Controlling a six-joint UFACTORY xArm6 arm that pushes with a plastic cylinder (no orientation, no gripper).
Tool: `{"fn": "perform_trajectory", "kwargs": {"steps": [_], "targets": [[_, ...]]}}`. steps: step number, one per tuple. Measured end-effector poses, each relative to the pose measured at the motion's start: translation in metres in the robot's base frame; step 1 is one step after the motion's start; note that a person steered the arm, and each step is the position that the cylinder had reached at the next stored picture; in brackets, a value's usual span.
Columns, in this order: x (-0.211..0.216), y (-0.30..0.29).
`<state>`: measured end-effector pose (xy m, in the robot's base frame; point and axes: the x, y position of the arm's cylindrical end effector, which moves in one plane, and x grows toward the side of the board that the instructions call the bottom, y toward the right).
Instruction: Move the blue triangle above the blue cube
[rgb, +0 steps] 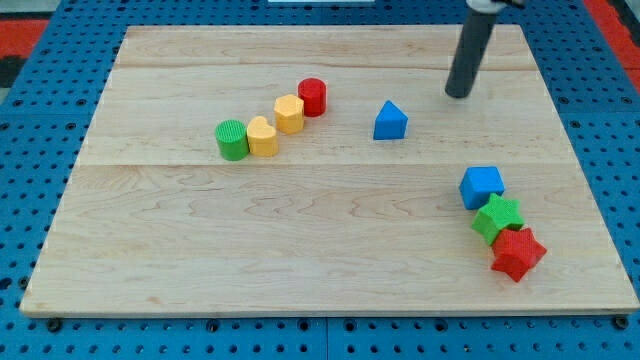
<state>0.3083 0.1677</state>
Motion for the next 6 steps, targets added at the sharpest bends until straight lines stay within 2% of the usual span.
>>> {"fn": "perform_trajectory", "kwargs": {"steps": [1,2,4,5,6], "targets": [[-0.007,-0.06],[0.003,-0.101],[0.082,-0.106],[0.107,-0.086],[0.114,-0.07]]}}
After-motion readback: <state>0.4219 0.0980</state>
